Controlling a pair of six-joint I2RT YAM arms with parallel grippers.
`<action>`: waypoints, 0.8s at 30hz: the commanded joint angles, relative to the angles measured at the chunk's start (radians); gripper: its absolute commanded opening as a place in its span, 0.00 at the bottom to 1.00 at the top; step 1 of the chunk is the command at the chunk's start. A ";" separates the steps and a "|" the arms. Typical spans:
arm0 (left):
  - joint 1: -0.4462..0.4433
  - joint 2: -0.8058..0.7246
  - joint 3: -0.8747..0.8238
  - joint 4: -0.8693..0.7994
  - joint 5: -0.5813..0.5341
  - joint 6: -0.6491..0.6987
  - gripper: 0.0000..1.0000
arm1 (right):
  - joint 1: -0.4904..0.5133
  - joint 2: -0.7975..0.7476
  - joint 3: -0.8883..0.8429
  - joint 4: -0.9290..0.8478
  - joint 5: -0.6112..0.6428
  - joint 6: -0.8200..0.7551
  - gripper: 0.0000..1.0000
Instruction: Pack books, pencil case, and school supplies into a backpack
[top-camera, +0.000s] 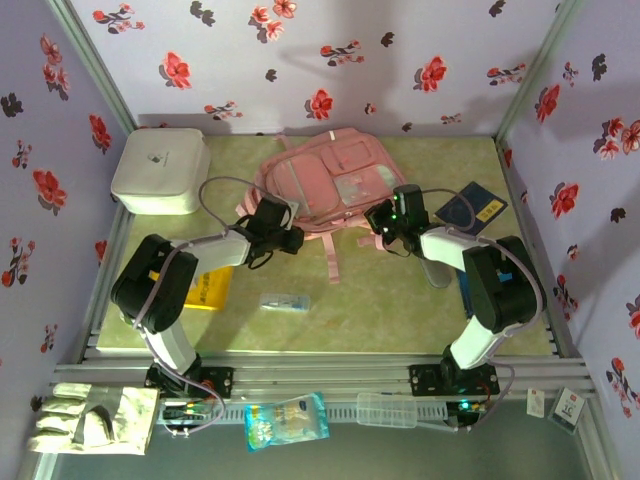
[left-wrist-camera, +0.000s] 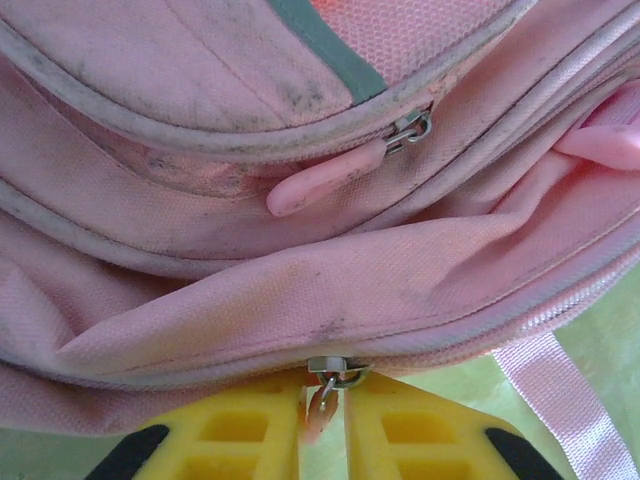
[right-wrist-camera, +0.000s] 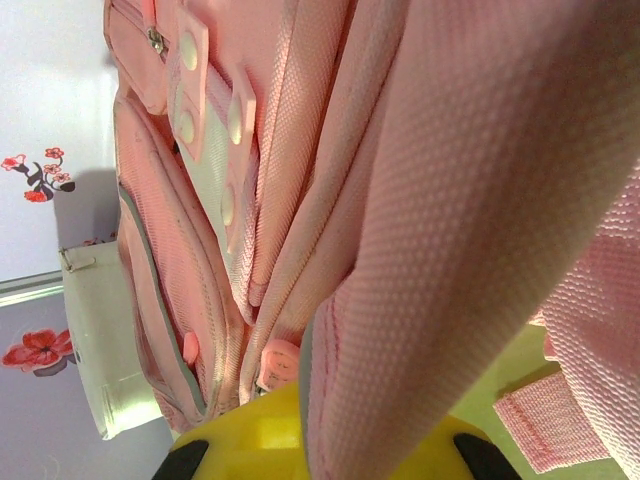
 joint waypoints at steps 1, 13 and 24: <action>0.013 0.018 0.023 0.033 -0.015 0.012 0.16 | -0.019 -0.007 0.025 0.054 0.036 -0.013 0.00; 0.042 -0.073 -0.048 0.015 -0.067 0.042 0.00 | -0.078 0.013 0.055 -0.010 0.086 -0.107 0.00; 0.077 -0.136 -0.059 -0.059 -0.047 0.084 0.00 | -0.155 0.072 0.141 -0.090 0.052 -0.208 0.09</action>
